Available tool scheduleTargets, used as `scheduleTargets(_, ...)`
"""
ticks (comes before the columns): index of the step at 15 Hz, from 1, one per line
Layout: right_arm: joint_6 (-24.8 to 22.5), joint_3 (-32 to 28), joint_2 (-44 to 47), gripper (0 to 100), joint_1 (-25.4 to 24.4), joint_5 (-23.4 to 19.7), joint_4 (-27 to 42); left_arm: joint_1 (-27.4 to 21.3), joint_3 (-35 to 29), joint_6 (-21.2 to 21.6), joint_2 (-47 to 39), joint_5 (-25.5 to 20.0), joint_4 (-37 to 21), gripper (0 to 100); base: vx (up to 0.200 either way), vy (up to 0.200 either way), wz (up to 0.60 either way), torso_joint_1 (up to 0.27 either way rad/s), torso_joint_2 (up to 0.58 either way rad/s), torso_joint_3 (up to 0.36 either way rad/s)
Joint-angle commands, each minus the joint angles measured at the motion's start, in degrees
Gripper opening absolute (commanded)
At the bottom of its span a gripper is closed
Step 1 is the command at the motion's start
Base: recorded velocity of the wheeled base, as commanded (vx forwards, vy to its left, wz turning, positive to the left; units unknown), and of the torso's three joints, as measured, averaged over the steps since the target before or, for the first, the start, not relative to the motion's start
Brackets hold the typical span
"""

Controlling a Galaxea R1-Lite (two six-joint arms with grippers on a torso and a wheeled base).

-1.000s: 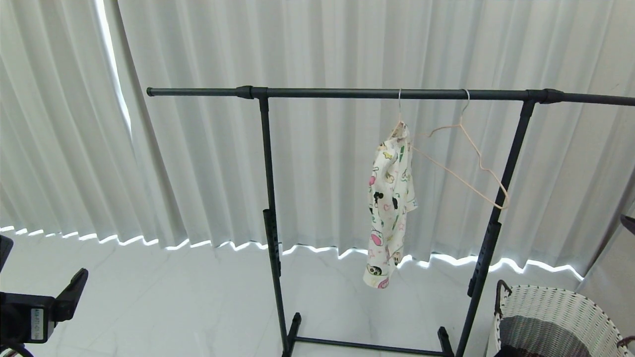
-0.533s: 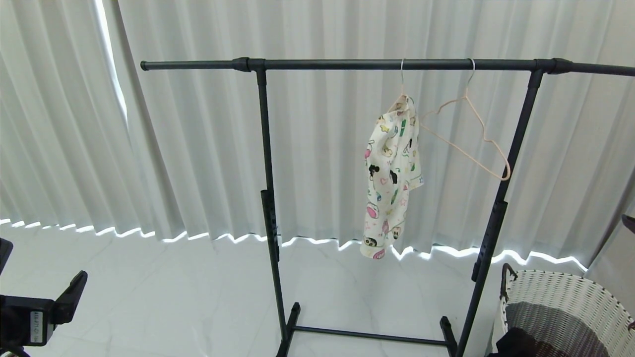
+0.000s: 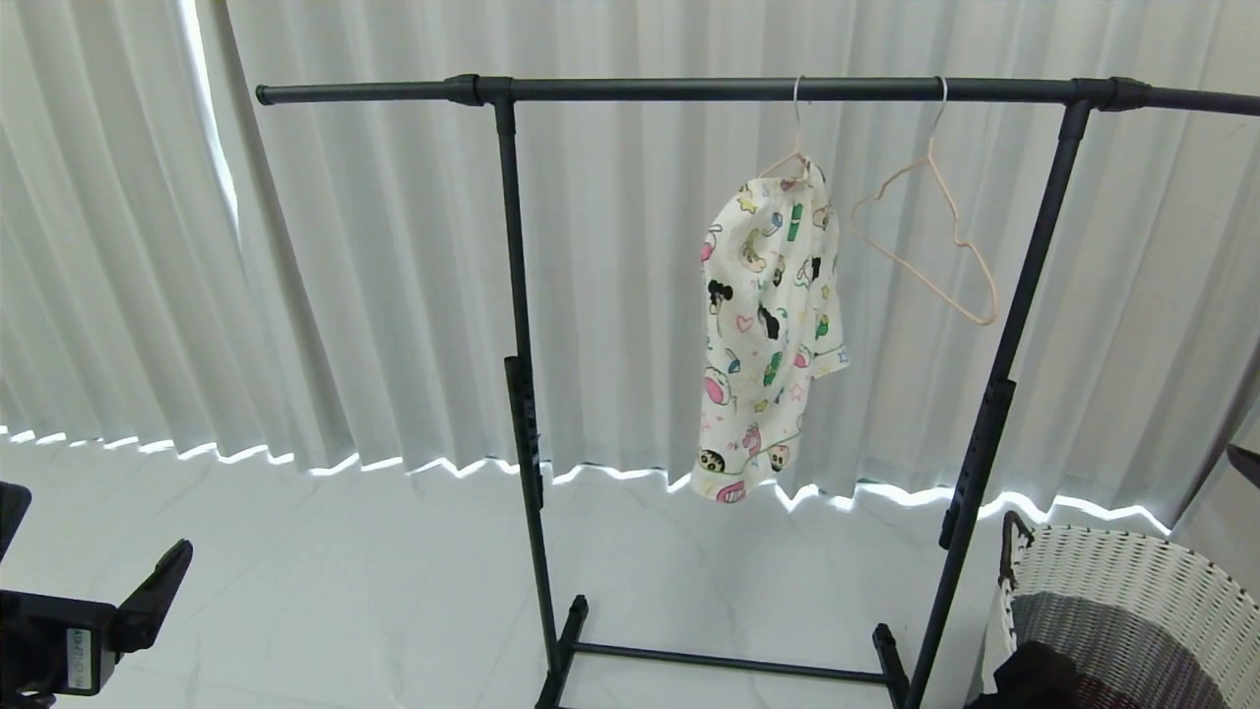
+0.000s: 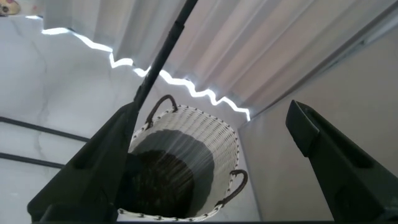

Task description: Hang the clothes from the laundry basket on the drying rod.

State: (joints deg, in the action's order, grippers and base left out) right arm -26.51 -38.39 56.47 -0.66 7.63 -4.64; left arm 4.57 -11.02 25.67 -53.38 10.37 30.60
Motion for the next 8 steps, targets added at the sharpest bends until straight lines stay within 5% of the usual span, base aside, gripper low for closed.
scheduleTargets(1,0.0,0.2,0.2,100,0.7,0.0,0.1,-0.1,0.3,0.2,1.4,-0.2,0.1,100,0.200,-0.200,0.00,0.002,0.03,0.007)
scheduleTargets(5,0.0,1.8,-0.1,100,1.4,0.0,0.1,-0.4,1.5,0.2,2.3,-0.3,0.1,100,0.000,-0.200,0.00,0.008,0.01,0.000)
scheduleTargets(8,-0.4,6.6,-0.6,100,1.2,-0.2,0.0,-1.8,1.4,0.3,2.3,-0.3,0.1,100,0.000,0.000,0.00,0.000,0.00,0.000)
